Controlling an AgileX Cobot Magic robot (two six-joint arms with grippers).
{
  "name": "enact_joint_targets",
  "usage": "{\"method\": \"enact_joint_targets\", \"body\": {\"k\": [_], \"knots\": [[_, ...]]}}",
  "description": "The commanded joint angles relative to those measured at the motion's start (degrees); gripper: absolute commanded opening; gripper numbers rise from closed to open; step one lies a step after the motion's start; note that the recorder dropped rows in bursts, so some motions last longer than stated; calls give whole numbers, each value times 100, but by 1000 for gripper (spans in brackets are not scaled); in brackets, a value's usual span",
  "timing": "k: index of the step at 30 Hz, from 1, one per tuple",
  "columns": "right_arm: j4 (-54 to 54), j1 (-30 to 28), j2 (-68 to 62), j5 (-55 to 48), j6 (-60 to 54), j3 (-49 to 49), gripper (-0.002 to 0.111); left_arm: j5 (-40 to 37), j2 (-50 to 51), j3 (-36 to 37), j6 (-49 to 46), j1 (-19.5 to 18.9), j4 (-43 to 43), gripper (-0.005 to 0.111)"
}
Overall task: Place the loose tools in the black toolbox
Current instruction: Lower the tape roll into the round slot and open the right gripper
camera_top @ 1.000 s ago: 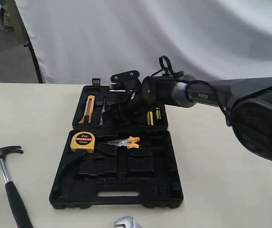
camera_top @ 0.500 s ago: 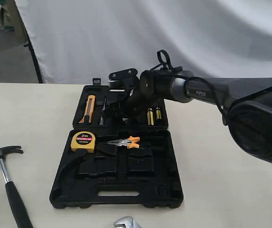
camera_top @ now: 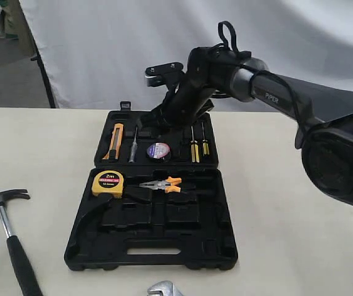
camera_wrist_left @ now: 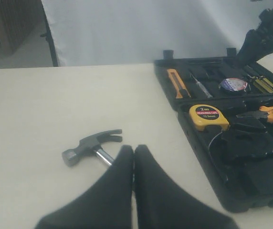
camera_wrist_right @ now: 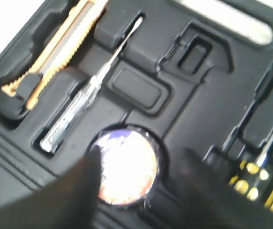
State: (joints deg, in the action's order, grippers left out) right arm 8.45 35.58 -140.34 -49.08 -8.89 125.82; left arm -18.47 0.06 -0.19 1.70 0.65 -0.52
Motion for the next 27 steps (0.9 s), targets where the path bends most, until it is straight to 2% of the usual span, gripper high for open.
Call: {"method": "enact_joint_targets", "body": {"k": [1,13,27], "knots": [[25,-12,33,-188,-81,48,-1,15,-6,19,6,40,15,0],[40,165,-255,-137,-148,-4,0,15,-6,19,6,40,15,0],[-90,117,-771,-96,-148,-4,0,15,-6,19,6,40,15,0]]}}
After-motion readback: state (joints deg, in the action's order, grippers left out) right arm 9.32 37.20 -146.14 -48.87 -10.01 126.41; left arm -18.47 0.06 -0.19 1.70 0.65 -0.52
